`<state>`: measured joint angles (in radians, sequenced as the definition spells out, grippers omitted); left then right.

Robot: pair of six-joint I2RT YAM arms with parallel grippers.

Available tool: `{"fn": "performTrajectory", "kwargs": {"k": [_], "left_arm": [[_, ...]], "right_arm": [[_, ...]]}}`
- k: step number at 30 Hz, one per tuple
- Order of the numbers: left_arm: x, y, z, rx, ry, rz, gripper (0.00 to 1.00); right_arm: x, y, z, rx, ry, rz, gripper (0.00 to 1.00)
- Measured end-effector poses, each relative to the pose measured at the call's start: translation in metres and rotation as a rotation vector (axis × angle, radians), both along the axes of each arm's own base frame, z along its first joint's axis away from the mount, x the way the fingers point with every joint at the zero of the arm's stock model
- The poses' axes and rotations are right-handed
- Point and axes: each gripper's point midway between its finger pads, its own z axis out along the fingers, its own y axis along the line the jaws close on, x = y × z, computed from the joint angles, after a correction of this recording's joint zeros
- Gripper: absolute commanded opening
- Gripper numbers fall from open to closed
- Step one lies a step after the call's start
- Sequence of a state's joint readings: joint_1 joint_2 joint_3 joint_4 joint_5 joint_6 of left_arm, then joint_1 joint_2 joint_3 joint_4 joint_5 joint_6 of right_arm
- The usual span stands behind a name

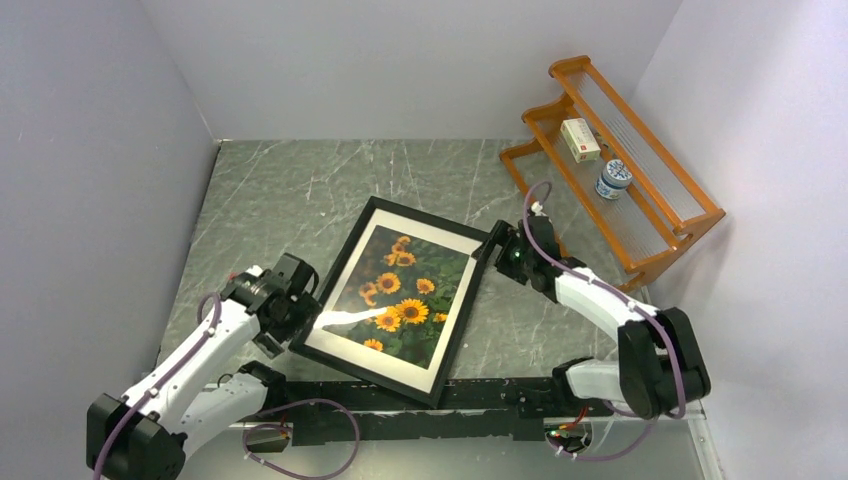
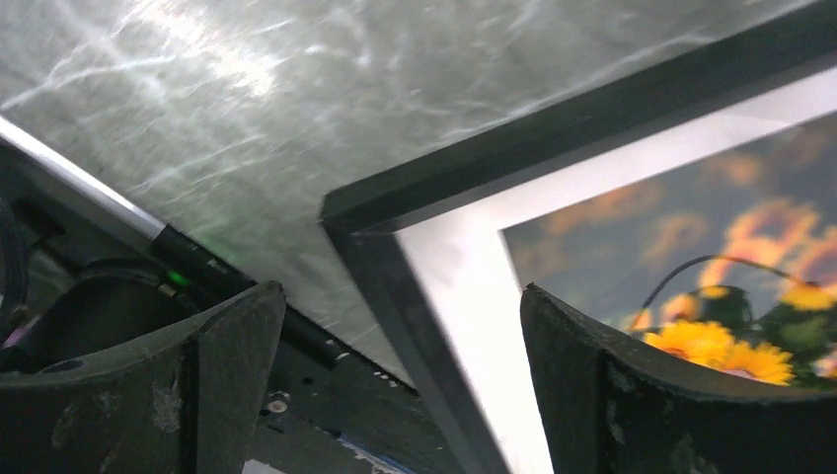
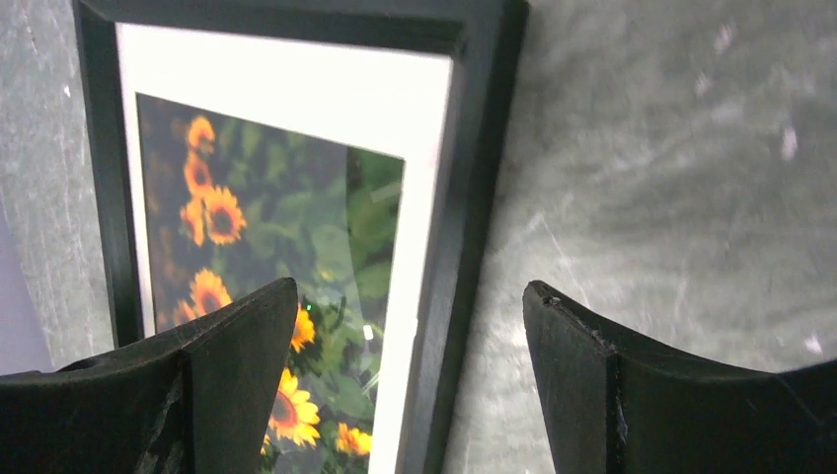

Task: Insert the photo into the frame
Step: Adjust the photo frame at the center of the board.

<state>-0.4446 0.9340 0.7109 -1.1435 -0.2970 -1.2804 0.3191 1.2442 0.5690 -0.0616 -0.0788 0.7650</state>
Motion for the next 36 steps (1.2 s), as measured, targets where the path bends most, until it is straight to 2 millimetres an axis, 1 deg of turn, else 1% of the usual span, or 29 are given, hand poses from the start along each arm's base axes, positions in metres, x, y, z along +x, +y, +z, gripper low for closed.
{"fn": "performTrajectory", "kwargs": {"k": [3, 4, 8, 11, 14, 17, 19, 23, 26, 28, 30, 34, 36], "left_arm": [[-0.019, 0.006, -0.014, -0.003, 0.041, 0.042, 0.94], [-0.021, 0.006, -0.019, -0.008, 0.046, 0.052, 0.94], [-0.024, 0.001, -0.023, -0.032, 0.076, 0.063, 0.94], [-0.023, -0.006, -0.028, -0.059, 0.086, 0.049, 0.94], [-0.022, -0.016, -0.042, -0.099, 0.103, 0.034, 0.94], [-0.026, -0.020, -0.057, -0.116, 0.149, 0.028, 0.94], [-0.027, -0.023, -0.062, -0.126, 0.164, 0.025, 0.93], [-0.015, -0.034, -0.064, -0.170, 0.117, -0.018, 0.91], [-0.016, -0.036, -0.064, -0.182, 0.116, -0.064, 0.91], [-0.016, -0.038, -0.064, -0.185, 0.121, -0.097, 0.91], [-0.015, -0.040, -0.064, -0.185, 0.132, -0.126, 0.90], [-0.006, -0.044, -0.064, -0.192, 0.155, -0.169, 0.90], [-0.001, -0.043, -0.064, -0.197, 0.163, -0.185, 0.90]], "right_arm": [[0.021, 0.006, 0.008, -0.018, -0.010, 0.020, 0.88], [0.028, 0.008, 0.011, -0.022, -0.015, 0.026, 0.87], [0.066, 0.021, 0.029, -0.036, -0.053, 0.057, 0.87], [0.095, 0.032, 0.041, -0.045, -0.089, 0.084, 0.87], [0.120, 0.044, 0.044, -0.053, -0.107, 0.121, 0.87], [0.137, 0.053, 0.039, -0.071, -0.109, 0.160, 0.87], [0.144, 0.057, 0.031, -0.086, -0.098, 0.191, 0.87], [0.159, 0.065, 0.012, -0.118, -0.070, 0.251, 0.87], [0.167, 0.067, -0.009, -0.152, -0.030, 0.281, 0.86], [0.165, 0.066, -0.022, -0.169, -0.001, 0.295, 0.86], [0.158, 0.064, -0.032, -0.181, 0.033, 0.310, 0.86], [0.149, 0.066, -0.033, -0.166, 0.054, 0.338, 0.86], [0.143, 0.062, -0.033, -0.171, 0.048, 0.339, 0.86]]}}
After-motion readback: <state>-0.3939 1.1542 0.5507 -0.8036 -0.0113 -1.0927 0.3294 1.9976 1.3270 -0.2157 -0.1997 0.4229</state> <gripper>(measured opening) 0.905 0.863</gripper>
